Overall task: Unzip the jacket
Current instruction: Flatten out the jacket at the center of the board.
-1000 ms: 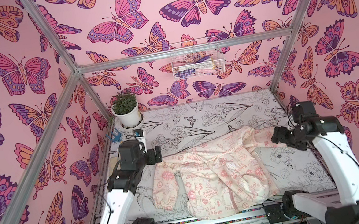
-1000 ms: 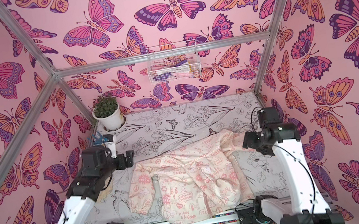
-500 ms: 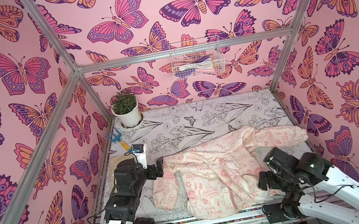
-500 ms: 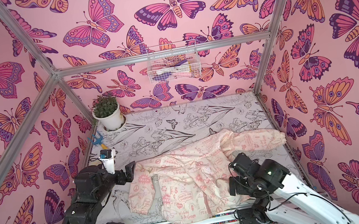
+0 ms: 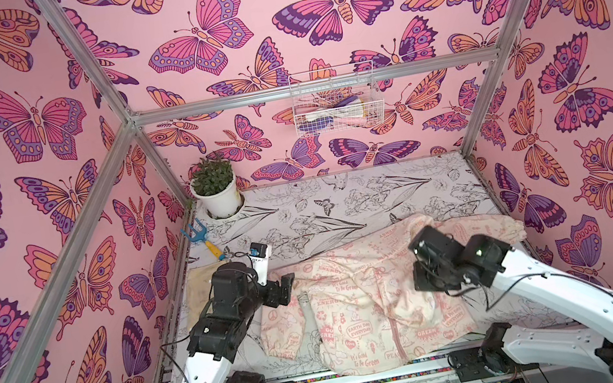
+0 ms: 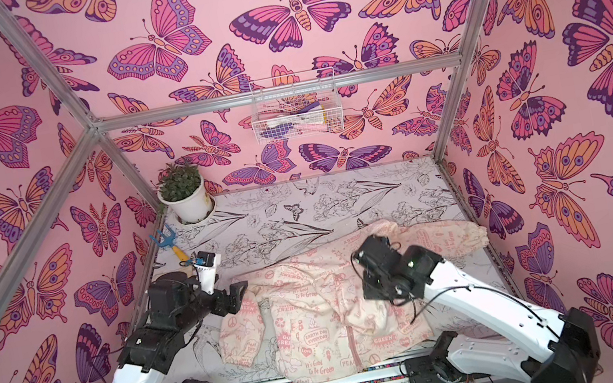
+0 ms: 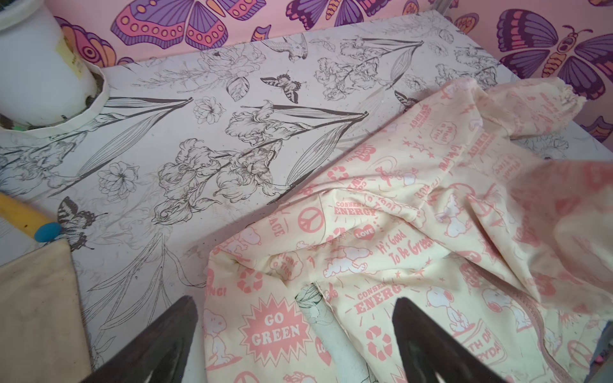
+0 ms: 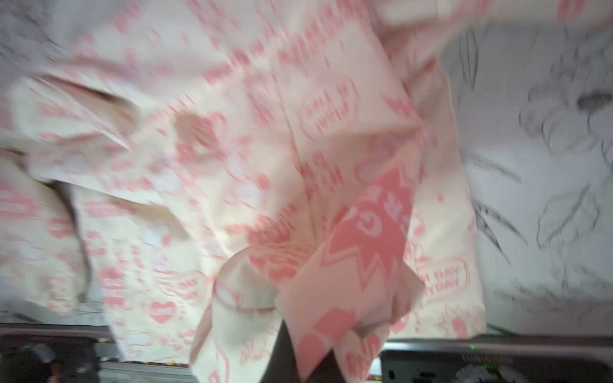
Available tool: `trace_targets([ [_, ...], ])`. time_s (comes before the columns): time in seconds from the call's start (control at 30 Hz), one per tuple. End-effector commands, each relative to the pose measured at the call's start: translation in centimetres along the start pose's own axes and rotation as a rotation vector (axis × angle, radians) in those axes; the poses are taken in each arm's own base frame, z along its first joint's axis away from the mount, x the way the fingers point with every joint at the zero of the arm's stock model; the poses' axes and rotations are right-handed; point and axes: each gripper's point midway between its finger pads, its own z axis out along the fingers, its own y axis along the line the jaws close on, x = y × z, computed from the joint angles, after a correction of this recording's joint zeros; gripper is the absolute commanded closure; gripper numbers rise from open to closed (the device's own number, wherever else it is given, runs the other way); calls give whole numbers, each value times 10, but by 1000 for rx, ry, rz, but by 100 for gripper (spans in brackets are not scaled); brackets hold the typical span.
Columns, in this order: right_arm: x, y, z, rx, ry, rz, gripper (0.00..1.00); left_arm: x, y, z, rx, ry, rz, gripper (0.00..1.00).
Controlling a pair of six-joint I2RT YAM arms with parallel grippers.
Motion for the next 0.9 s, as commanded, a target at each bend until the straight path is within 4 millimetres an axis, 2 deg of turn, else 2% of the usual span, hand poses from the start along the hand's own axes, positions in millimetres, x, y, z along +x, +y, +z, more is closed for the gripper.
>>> trace_targets([
  [0.0, -84, 18, 1, -85, -97, -47, 100, -20, -18, 0, 102, -53, 84, 6],
  [0.1, -156, 38, 25, -194, -80, -10, 100, -24, -17, 11, 107, -46, 118, 6],
  [0.17, -200, 59, 67, -295, 5, 37, 100, -23, -13, 23, 97, -22, 131, 6],
  [0.27, -253, 96, 122, -463, 105, 125, 100, -22, -11, 42, 104, 22, 136, 7],
  [0.3, -265, 108, 136, -523, 133, 151, 95, -24, -11, 47, 109, 32, 136, 8],
  [0.37, -288, 130, 157, -624, 140, 188, 71, -26, -12, 60, 115, 61, 139, 7],
  [0.4, -298, 137, 158, -655, 119, 190, 59, -27, -14, 65, 122, 74, 146, 7],
  [0.43, -306, 140, 156, -670, 94, 191, 51, -28, -16, 71, 127, 87, 160, 6],
  [0.5, -321, 137, 147, -678, 36, 194, 41, -29, -20, 82, 135, 111, 191, 5],
  [0.57, -334, 123, 133, -669, -22, 208, 32, -33, -26, 92, 154, 127, 223, 5],
  [0.67, -345, 91, 107, -590, -108, 197, 27, -38, -36, 113, 182, 158, 261, 5],
  [0.73, -348, 64, 82, -495, -171, 168, 26, -48, -45, 126, 199, 163, 280, 6],
  [0.87, -341, 29, 33, -348, -252, 97, 27, -66, -68, 157, 240, 175, 300, 6],
])
